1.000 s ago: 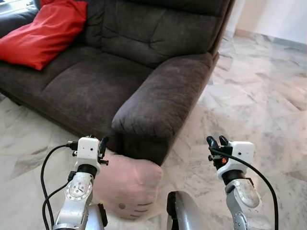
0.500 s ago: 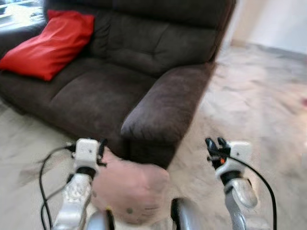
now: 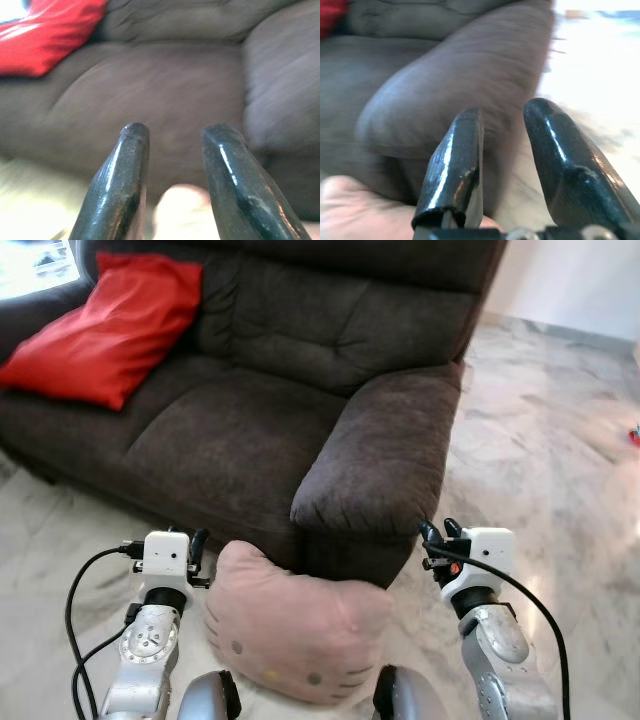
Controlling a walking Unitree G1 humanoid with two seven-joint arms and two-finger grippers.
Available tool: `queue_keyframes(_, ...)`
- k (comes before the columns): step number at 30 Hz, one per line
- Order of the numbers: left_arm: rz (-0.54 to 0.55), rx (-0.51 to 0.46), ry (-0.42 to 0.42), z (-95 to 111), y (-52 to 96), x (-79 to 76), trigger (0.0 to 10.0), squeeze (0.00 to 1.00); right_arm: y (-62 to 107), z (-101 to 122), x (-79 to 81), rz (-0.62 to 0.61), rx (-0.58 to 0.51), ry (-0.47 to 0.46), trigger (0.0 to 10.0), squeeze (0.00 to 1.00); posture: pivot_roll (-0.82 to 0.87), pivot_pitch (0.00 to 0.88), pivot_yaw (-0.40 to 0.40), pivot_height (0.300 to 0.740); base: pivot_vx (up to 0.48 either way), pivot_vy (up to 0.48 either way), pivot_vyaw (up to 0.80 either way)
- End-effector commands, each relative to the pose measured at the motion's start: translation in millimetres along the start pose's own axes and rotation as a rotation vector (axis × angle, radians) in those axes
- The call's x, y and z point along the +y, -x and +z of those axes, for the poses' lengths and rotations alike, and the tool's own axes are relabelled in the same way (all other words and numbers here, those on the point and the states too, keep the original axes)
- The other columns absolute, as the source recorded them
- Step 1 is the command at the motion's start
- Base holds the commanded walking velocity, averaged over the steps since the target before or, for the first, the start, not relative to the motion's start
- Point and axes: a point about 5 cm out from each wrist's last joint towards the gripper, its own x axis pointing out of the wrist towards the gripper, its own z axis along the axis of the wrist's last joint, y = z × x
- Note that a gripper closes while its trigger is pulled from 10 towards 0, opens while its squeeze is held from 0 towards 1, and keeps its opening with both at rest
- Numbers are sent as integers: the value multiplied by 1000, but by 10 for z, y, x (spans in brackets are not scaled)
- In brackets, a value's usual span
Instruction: Move the pillow to the sofa from floor
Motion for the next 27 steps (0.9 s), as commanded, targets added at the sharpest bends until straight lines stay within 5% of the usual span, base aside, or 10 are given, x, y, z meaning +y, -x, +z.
queue_keyframes(1,10,7,-9,4,-5,51,10000,0,-27,44,30,5,-12,-4,10000,0,-15,0,-71,519,0,480,-788)
queue_keyframes(17,25,7,-15,8,-10,92,10000,0,-29,14,18,-10,14,0,10000,0,-14,0,-72,519,0,469,-43)
queue_keyframes(27,-28,11,28,41,-42,5,10000,0,-37,2,5,-22,19,16,10000,0,-13,0,-72,519,0,0,-473)
